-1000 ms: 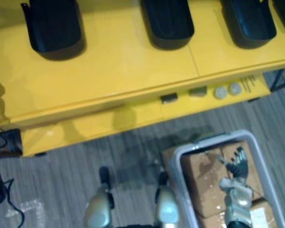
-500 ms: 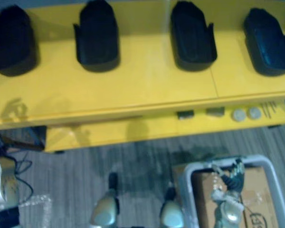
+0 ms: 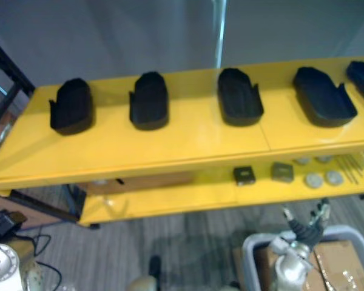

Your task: Walk over and take plastic housings, then place them on the shelf

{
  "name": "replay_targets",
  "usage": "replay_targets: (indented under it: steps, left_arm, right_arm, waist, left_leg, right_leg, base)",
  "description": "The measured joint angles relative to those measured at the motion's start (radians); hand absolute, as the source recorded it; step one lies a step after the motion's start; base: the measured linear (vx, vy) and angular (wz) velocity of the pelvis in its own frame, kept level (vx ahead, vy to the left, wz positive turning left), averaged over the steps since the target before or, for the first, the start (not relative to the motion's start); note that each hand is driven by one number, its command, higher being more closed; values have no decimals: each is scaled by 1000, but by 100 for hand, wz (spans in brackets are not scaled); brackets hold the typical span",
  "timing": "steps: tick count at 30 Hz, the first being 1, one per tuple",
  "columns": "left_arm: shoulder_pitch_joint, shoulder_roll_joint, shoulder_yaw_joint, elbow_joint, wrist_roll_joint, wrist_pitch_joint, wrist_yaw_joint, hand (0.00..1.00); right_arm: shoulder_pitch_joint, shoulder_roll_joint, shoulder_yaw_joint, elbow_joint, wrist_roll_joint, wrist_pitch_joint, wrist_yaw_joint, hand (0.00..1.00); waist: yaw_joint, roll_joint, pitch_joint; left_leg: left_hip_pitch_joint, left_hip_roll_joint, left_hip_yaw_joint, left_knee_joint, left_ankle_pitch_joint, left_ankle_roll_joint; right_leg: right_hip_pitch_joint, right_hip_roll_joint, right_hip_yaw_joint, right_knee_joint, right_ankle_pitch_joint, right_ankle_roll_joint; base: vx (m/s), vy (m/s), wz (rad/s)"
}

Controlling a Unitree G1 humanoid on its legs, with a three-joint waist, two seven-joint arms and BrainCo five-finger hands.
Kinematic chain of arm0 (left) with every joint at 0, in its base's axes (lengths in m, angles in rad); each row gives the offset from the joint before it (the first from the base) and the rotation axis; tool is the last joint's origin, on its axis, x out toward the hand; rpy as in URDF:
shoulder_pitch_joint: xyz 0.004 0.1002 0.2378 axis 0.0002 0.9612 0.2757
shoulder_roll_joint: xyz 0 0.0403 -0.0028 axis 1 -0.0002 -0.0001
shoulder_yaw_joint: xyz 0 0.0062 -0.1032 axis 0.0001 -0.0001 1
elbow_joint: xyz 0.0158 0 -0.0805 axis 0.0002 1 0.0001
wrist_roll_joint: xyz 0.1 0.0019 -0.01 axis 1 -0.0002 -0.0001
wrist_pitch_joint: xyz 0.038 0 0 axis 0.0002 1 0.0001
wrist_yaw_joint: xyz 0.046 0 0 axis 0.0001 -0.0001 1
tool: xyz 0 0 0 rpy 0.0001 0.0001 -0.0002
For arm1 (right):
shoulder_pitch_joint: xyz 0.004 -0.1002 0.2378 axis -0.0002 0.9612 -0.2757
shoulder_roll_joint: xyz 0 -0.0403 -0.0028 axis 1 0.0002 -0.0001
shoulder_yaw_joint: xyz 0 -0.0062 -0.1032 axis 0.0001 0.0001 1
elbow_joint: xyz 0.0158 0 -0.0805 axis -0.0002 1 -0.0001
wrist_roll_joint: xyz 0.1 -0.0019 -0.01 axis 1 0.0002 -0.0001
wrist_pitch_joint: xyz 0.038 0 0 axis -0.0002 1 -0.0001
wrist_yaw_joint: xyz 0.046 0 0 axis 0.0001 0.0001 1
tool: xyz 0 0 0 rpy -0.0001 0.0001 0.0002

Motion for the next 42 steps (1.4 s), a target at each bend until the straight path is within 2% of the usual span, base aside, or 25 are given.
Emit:
replay_targets:
  steps: [4,7,9,10,11,12,13,14,15,16,17,19,22,25,27,28,30,31,32,34,35,37,39,41,42]
  left_arm:
    - [37,-33,-12,147,-2,55,35,0]
    - [51,-49,-10,323,-2,102,81,0]
    - [50,-51,1,544,-33,127,138,0]
    - [50,-53,5,589,-63,131,146,0]
    - [49,-57,13,660,-117,131,154,0]
    - [46,-67,26,745,-161,132,166,0]
    - [45,-78,39,783,-164,132,173,0]
    - [47,-97,53,844,-183,130,196,0]
    - [48,-101,53,871,-199,130,202,0]
    - [52,-110,52,934,-223,131,218,0]
    - [52,-112,52,979,-232,131,229,0]
    - [52,-114,52,1047,-233,132,232,0]
    - [53,-114,52,1121,-239,132,227,0]
    - [53,-120,48,1153,-242,116,199,0]
    - [43,-124,17,1137,-240,68,189,0]
    - [43,-125,10,1126,-240,59,188,0]
    - [53,-165,4,923,-217,-20,174,0]
    - [54,-178,-5,763,-198,-63,145,0]
    - [55,-178,-16,681,-182,-73,119,0]
    - [62,-154,-64,419,-178,-108,-9,0]
    - [61,-139,-83,297,-183,-125,-75,0]
    - [52,-123,-89,147,-200,-157,-211,0]
    - [45,-121,-88,69,-201,-175,-290,0]
    - [24,-115,-114,16,-211,-169,-369,0]
    - [12,-109,-122,9,-211,-162,-380,0]
  right_arm:
    - [-3,-1,-48,-67,-87,-19,-139,0]
    - [-27,-8,-97,-115,-142,-60,-231,0]
    - [-49,-37,-124,-162,-141,-105,-247,0]
    - [-52,-45,-129,-172,-138,-115,-241,0]
    - [-61,-56,-136,-184,-133,-127,-221,0]
    - [-79,-75,-133,-193,-89,-138,-167,0]
    - [-90,-84,-125,-197,-54,-141,-124,0]
    - [-111,-102,-106,-205,32,-140,-22,0]
    - [-120,-111,-92,-208,69,-134,28,0]
    - [-149,-141,-40,-207,132,-101,131,0]
    - [-172,-166,0,-205,154,-73,178,0]
    - [-222,-207,74,-191,188,-32,247,0]
    - [-302,-235,139,-150,225,-18,314,0]
    - [-400,-242,193,-109,223,36,321,0]
    - [-425,-241,213,-78,208,80,281,0]
    - [-425,-241,217,-75,208,86,272,0]
    - [-385,-214,205,-66,209,105,215,0]
    - [-341,-187,184,-71,206,105,189,0]
    - [-315,-172,172,-74,204,105,181,0]
    - [-219,-116,140,-99,192,105,148,0]
    - [-178,-95,127,-104,173,103,142,0]
    - [-113,-71,104,-121,174,101,123,0]
    - [-78,-52,93,-155,183,77,122,0]
    - [-42,-41,86,-198,184,59,123,0]
    - [-36,-41,87,-204,184,58,125,0]
  waist:
    - [-4,-2,-28]
    - [-13,1,-42]
    - [-28,1,-57]
    - [-30,-1,-61]
    - [-31,-5,-66]
    - [-31,-11,-69]
    - [-30,-15,-72]
    - [-30,-22,-76]
    - [-30,-25,-78]
    - [-26,-32,-82]
    - [-24,-35,-83]
    - [-17,-44,-90]
    - [4,-69,-100]
    - [22,-94,-104]
    - [37,-109,-103]
    - [40,-111,-103]
    - [43,-114,-101]
    - [42,-115,-100]
    - [39,-115,-99]
    - [23,-108,-94]
    - [1,-96,-84]
    - [-20,-72,-67]
    - [-32,-51,-54]
    - [-45,-34,-52]
    - [-47,-30,-53]
  left_leg:
    - [3,7,14,0,4,-2]
    - [6,12,25,0,7,-5]
    - [6,12,31,0,8,-5]
    - [6,13,33,0,8,-5]
    - [7,13,37,0,7,-6]
    - [8,14,45,0,7,-6]
    - [9,14,49,0,6,-7]
    - [11,14,52,0,5,-9]
    - [11,14,51,0,5,-9]
    - [11,15,50,0,4,-8]
    - [10,14,49,0,4,-7]
    - [5,14,44,0,4,-7]
    - [-3,12,22,-1,9,-5]
    - [-2,10,7,-1,10,-5]
    - [-3,10,-5,-1,10,-6]
    - [-4,10,-5,-1,10,-6]
    - [-15,9,-9,-1,11,-6]
    - [-23,9,-11,-1,13,-6]
    - [-25,8,-13,-1,14,-5]
    - [-29,3,-25,-1,18,-2]
    - [-30,2,-26,-1,20,-1]
    - [-20,4,-14,-1,21,-1]
    - [-1,10,9,-1,20,-2]
    - [2,15,26,-1,20,-2]
    - [2,17,32,-1,20,-2]
  right_leg:
    - [-2,7,13,-14,14,-1]
    - [-1,12,23,-31,29,-2]
    - [-1,13,29,-41,37,-1]
    - [-1,13,30,-44,40,0]
    - [-1,13,33,-50,41,1]
    - [-3,14,41,-54,42,-2]
    - [-4,14,46,-56,43,-2]
    - [-4,13,48,-59,44,-2]
    - [-4,13,48,-61,44,-2]
    - [-4,14,47,-66,43,-1]
    - [-4,13,47,-66,43,-1]
    - [-4,13,43,-68,43,-1]
    - [2,13,19,-67,41,2]
    - [19,14,1,-67,44,5]
    - [29,16,-8,-69,43,4]
    - [29,16,-8,-70,42,3]
    - [21,16,-13,-68,42,3]
    - [14,17,-15,-65,42,3]
    - [14,16,-17,-65,42,3]
    - [15,13,-29,-59,42,3]
    - [13,11,-29,-56,42,3]
    - [13,11,-20,-53,43,4]
    - [13,13,1,-52,44,4]
    - [1,16,20,-56,41,-2]
    - [-5,16,26,-57,41,-2]
  base:
    - [-51,-2,-12]
    - [-40,-7,-12]
    - [-45,0,-8]
    - [-36,2,-9]
    - [-26,1,-12]
    - [-27,3,-15]
    - [-25,5,-15]
    - [-19,4,-8]
    - [-32,3,-3]
    - [0,0,0]
    - [0,0,0]
    - [3,-2,8]
    - [28,-12,17]
    - [41,-19,18]
    - [28,-20,20]
    - [17,-17,11]
    - [1,-13,5]
    - [-11,-13,4]
    - [-17,-9,9]
    - [-19,-7,12]
    - [-35,0,3]
    - [-47,2,-14]
    - [-37,-7,-30]
    - [-55,-11,-28]
    - [-63,-6,-23]
